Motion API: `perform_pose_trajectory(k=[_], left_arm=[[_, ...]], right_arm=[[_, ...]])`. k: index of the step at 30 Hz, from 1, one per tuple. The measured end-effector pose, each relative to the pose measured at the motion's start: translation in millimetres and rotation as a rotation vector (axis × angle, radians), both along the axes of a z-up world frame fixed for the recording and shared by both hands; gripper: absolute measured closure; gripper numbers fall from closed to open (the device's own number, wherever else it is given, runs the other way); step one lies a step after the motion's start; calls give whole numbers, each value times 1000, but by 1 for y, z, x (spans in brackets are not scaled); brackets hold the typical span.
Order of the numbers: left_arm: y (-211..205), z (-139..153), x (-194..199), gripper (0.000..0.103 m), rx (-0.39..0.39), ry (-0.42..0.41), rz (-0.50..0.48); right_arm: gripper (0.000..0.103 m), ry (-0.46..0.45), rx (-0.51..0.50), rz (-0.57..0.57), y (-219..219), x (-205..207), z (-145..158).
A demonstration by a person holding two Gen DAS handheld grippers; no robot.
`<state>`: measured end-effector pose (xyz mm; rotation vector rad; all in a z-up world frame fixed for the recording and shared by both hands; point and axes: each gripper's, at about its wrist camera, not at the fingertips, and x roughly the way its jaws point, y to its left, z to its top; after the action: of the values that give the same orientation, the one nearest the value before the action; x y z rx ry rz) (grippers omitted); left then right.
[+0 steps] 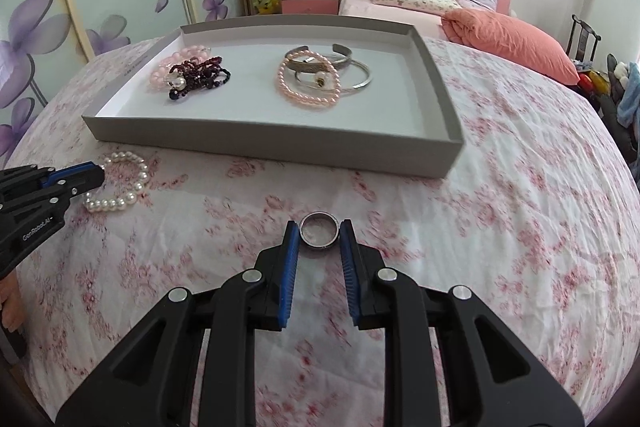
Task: Organize jewelry
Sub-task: 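Carry the pearl bracelet and silver ring into the tray and open both grippers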
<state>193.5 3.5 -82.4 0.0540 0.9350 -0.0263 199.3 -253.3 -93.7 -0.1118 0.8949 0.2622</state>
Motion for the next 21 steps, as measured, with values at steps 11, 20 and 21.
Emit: perform_pose_trajectory(k=[11,20,21], left_arm=[[3,0,-7,92,-18,-38,66],[5,0,-7,92,-27,-38,66],[5,0,-7,92,-29,-38,66]], right_arm=[[81,-14,3,-11,6,6,-1],[81,-12,7,-11,5,6,-1],[81,-11,9,-11,4,6,-1]])
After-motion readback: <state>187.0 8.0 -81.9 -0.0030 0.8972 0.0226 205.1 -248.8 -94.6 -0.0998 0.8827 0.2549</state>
